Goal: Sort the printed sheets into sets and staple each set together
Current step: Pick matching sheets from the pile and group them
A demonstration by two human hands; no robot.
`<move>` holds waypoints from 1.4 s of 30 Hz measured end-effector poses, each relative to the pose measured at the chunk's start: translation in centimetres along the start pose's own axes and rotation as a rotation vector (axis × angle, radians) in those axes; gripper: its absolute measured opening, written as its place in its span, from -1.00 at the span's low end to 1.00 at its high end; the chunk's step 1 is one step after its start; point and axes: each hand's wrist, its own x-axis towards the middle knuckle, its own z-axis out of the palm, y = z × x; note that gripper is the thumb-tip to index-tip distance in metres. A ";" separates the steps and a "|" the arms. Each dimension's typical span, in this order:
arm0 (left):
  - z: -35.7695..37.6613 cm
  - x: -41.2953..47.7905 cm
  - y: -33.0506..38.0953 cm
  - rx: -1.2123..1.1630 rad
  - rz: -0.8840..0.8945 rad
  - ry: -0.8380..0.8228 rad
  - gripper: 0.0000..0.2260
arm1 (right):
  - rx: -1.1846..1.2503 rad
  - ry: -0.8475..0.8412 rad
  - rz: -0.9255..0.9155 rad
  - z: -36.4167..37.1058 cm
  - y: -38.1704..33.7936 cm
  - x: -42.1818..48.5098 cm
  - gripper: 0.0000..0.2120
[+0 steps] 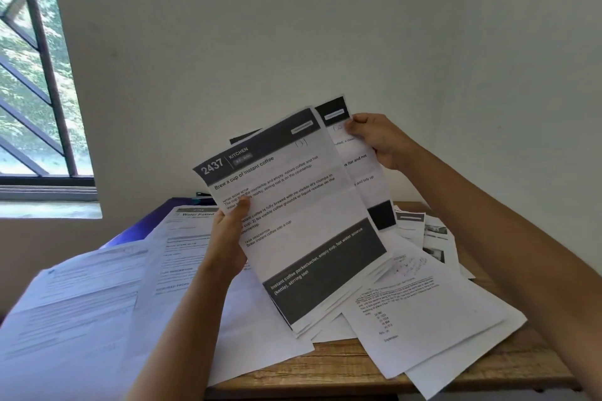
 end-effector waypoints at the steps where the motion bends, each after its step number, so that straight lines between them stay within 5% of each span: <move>1: 0.0 0.1 0.0 0.009 -0.011 0.011 -0.84 | -0.007 -0.010 0.028 0.2 -0.1 0.1 -0.86; 7: 0.3 0.2 -0.1 0.058 -0.065 0.080 -0.74 | -0.049 0.036 0.213 0.6 -0.4 0.3 -0.87; 14: 0.5 0.0 0.0 0.118 -0.104 0.094 -0.78 | -0.205 0.061 0.202 0.9 -0.7 0.9 -0.81; 21: 0.1 0.2 -0.4 0.201 -0.122 0.137 -0.73 | -0.031 -0.208 0.334 -0.5 2.4 -1.1 -0.46; 27: 0.1 0.1 -0.6 0.244 -0.139 0.092 -0.71 | 0.072 -0.420 0.360 -1.8 5.9 -2.2 -0.42; 35: 0.5 -0.6 -0.6 0.238 -0.306 -0.043 -0.78 | 0.110 -0.317 0.444 0.2 10.0 -3.7 -0.73; 42: 0.8 -0.6 -1.1 0.334 -0.367 -0.156 -0.69 | 0.067 -0.288 0.602 0.5 12.0 -4.5 -0.67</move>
